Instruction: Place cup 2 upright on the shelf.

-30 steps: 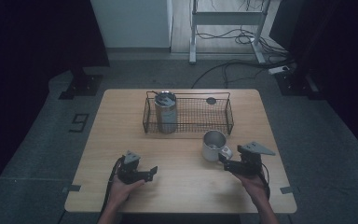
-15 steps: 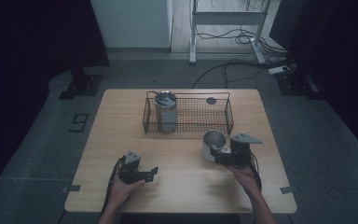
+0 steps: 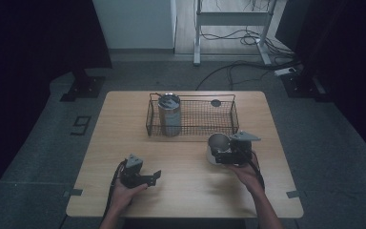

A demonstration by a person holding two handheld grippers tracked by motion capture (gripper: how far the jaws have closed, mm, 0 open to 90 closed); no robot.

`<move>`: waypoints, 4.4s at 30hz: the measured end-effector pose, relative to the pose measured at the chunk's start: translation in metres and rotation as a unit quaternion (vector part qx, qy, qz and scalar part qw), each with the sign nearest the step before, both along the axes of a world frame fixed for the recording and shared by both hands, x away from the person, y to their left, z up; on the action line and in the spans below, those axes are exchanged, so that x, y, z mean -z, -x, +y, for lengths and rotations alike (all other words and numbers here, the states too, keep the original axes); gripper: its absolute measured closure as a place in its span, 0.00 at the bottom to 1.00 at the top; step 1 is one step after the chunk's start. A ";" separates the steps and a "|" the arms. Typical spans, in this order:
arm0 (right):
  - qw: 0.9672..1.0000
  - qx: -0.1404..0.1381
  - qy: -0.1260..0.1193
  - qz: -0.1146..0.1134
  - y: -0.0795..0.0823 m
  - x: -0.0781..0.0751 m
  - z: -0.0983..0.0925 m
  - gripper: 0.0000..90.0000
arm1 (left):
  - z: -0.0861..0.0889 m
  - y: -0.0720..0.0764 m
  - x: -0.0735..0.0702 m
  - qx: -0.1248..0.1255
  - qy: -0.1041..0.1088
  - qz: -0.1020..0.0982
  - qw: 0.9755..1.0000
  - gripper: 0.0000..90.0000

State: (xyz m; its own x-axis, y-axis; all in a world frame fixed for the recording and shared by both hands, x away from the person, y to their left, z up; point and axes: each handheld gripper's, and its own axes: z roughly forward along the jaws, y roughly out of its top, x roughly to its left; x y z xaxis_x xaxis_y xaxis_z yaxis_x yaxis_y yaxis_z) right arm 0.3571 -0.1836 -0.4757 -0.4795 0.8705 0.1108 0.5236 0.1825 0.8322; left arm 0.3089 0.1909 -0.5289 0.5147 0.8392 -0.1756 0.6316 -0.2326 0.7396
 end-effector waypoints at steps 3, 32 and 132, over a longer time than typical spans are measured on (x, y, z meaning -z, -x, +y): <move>1.000 0.003 0.003 0.007 -0.006 0.003 0.002 0.01 | 0.000 0.000 0.000 0.001 -0.001 0.001 1.000 0.10; 0.999 -0.005 0.033 0.008 -0.012 0.018 0.010 0.06 | 0.002 0.002 0.000 0.007 -0.009 0.006 1.000 0.10; 0.999 -0.015 -0.022 -0.032 -0.035 -0.091 0.008 0.07 | -0.011 0.001 0.004 0.019 -0.013 0.018 1.000 0.15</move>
